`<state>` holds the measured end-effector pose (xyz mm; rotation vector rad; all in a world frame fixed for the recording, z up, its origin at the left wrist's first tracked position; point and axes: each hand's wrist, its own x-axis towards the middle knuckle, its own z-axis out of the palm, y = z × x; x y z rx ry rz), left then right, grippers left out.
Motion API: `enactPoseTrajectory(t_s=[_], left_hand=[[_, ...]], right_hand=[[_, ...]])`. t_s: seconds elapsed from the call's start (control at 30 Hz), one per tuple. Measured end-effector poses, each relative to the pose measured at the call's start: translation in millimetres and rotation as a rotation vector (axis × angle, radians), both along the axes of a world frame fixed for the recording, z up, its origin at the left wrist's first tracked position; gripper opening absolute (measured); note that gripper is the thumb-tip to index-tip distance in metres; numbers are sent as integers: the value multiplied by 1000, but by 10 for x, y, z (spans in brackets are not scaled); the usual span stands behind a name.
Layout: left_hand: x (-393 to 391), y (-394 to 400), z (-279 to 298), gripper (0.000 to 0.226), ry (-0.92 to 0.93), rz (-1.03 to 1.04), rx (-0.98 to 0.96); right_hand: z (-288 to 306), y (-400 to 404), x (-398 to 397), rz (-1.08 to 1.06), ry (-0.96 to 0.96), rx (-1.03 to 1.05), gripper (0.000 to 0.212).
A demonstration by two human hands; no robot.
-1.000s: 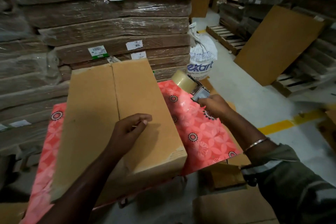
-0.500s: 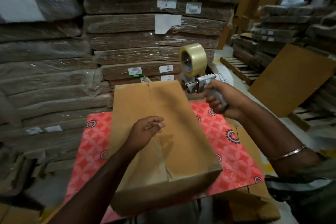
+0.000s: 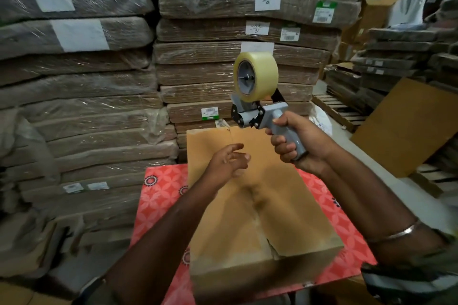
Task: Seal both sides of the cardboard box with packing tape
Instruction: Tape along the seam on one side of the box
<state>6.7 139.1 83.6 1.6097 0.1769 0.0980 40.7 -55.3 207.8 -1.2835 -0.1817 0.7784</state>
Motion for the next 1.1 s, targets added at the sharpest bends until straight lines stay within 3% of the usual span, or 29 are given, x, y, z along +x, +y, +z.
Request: enactPoseTrajectory(t_s=[0.07,0.17,0.27,0.47,0.53,0.67,0.97,1.03,1.1], left_hand=[[45,-12,46,36,77,51,-175],[118,22,81,46,185,81,-443],[211,19,137,50,231,21,-458],[380,-11,160,32,127,-52,-509],[423,-21,134,35,61,-87,-448],[496,-71,100,49,-64,-98,-149],[857,63,65,7,-384,104,292],[947,169,38,6,-391,104,333],[1044,284,28,18,-400,123,360]], right_hand=[[9,41,-32,4,-5,10,22],[6,34,-28,26,-16,19,22],[-7,-28,44,52,-20,24,24],[2,-173,215,87,-10,29,21],[1,-215,281,87,-9,34,19],[-2,-279,416,96,-5,49,18],[-42,-218,575,98,-10,50,22],[-42,-166,611,91,1,46,21],[-55,-89,650,81,21,44,19]])
